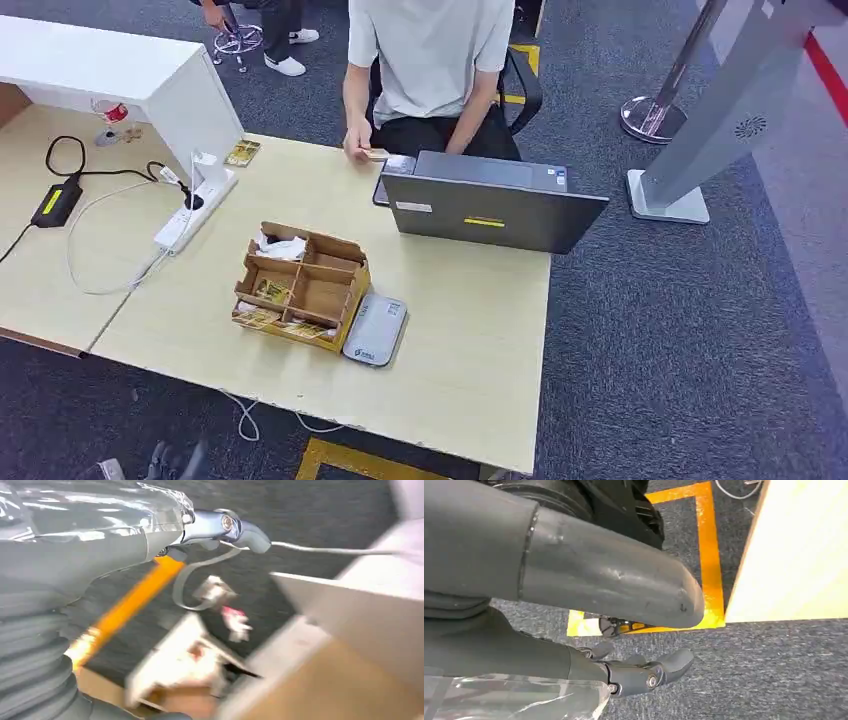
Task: Pass the card to the sensor for recognition and then transmit it.
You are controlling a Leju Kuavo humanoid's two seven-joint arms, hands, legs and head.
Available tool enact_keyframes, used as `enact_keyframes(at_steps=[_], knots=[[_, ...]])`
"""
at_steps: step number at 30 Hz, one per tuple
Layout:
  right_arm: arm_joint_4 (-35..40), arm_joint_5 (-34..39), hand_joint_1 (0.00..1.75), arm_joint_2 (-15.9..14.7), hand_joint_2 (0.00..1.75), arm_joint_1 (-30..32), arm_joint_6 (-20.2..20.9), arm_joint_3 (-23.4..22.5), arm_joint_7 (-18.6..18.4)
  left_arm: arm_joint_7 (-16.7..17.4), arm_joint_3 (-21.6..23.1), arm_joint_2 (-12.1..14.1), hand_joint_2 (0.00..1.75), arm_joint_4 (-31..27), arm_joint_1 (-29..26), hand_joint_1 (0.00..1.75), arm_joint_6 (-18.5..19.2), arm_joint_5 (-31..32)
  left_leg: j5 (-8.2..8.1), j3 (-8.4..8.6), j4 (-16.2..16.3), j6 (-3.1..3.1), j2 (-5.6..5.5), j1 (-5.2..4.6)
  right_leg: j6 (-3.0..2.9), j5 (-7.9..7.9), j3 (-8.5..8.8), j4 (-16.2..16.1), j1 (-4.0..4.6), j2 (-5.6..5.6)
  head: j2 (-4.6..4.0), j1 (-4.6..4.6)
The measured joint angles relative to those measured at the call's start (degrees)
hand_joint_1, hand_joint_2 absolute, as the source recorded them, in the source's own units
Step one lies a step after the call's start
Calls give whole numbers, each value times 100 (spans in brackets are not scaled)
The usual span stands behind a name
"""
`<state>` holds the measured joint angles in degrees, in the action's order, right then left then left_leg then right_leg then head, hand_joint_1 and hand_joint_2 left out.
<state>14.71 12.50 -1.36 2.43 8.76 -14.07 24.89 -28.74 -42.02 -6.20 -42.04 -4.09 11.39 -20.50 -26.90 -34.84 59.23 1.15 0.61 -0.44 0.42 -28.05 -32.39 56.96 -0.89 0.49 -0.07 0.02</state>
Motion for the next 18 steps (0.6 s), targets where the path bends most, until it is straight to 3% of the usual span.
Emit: enact_keyframes(at_steps=[6,13,18], knots=[[-72,-2,0,0,0,-44,79,-146,61,-166,-352,-288,175,-1206,-45,0,225,-223,0,0,0,0,0,0,0,0,0,0,0,0,0,0],[-149,-79,0,0,0,-102,131,-230,90,-265,-366,-497,175,-2605,-35,0,499,-488,0,3,1,0,1,1,0,0,-5,0,0,1,0,0],[-173,-199,0,0,0,-137,223,-249,74,-315,-188,-401,175,-3230,190,0,426,-216,1,15,1,0,2,1,-1,0,-1,0,1,1,0,-20]])
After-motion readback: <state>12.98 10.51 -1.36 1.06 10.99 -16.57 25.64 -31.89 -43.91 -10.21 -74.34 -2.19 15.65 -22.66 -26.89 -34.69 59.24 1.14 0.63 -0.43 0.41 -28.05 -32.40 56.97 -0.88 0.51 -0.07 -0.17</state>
